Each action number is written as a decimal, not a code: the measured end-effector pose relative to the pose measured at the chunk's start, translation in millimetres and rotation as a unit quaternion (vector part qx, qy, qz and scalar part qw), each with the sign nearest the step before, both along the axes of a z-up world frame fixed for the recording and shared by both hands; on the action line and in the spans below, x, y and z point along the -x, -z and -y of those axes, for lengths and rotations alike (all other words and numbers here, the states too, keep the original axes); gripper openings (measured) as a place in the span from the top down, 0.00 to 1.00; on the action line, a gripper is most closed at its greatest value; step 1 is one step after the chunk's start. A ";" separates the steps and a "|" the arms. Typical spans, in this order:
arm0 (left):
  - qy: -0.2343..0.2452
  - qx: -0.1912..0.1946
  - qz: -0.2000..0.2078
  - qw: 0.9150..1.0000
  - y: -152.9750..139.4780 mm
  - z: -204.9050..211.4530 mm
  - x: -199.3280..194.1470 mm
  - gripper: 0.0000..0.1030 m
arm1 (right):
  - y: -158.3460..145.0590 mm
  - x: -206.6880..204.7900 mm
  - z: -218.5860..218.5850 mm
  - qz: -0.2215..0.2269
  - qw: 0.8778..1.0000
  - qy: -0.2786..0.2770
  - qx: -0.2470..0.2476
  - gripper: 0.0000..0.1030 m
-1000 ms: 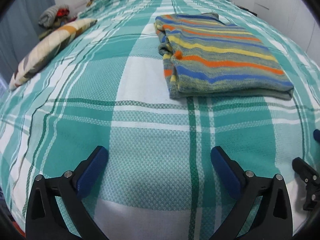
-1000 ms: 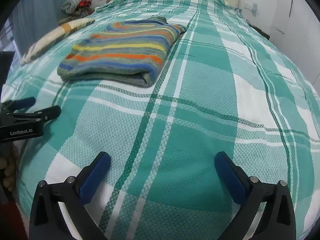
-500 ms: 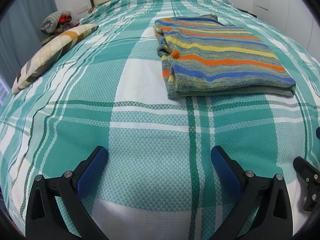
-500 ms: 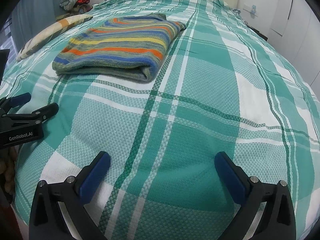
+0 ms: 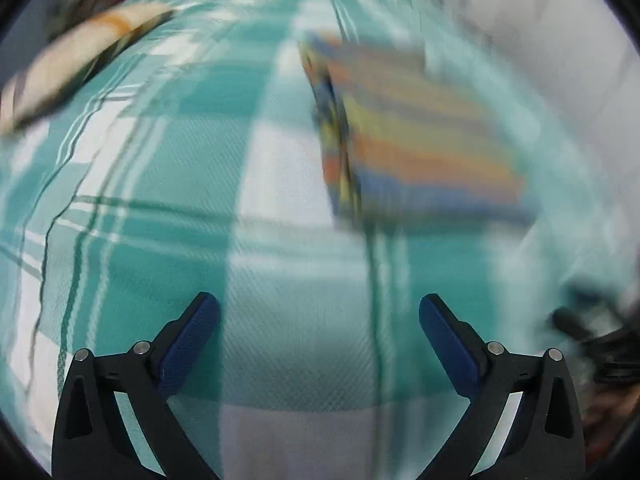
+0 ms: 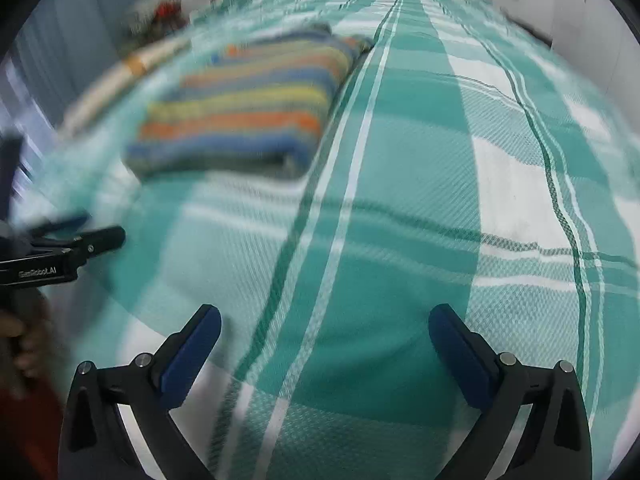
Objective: Fold small clothes
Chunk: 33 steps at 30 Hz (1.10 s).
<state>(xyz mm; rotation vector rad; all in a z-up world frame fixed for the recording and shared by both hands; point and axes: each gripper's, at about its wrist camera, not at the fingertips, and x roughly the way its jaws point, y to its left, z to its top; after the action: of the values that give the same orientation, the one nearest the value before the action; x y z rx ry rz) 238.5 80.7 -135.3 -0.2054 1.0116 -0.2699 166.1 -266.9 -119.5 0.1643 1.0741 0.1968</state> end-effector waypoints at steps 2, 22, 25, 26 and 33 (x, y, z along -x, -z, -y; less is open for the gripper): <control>-0.037 0.074 0.013 0.996 -16.0 -23.7 -16.5 0.02 | -18.8 -11.9 24.9 0.028 0.997 0.026 -0.064 0.01; 0.042 0.022 -0.009 0.999 -25.4 78.1 -154.9 0.84 | -13.5 -209.8 2.1 0.024 0.983 0.012 -0.182 0.79; 0.061 0.032 0.030 0.997 -62.6 94.1 -137.4 0.84 | -61.8 -195.2 -4.6 0.077 0.987 -0.015 -0.143 0.79; 0.070 0.030 0.043 0.996 -75.8 102.6 -130.3 0.84 | -76.7 -190.7 -3.4 0.091 0.986 -0.021 -0.138 0.79; 0.086 -0.009 0.059 0.995 -74.9 151.6 -112.3 0.49 | -111.5 -169.1 50.8 0.103 0.988 0.012 -0.114 0.74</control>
<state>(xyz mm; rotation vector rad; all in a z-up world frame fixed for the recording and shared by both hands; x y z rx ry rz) 350.7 -70.8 -60.4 -0.0849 0.9144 -0.4244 335.2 -317.7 -8.0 0.3553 0.8425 0.3078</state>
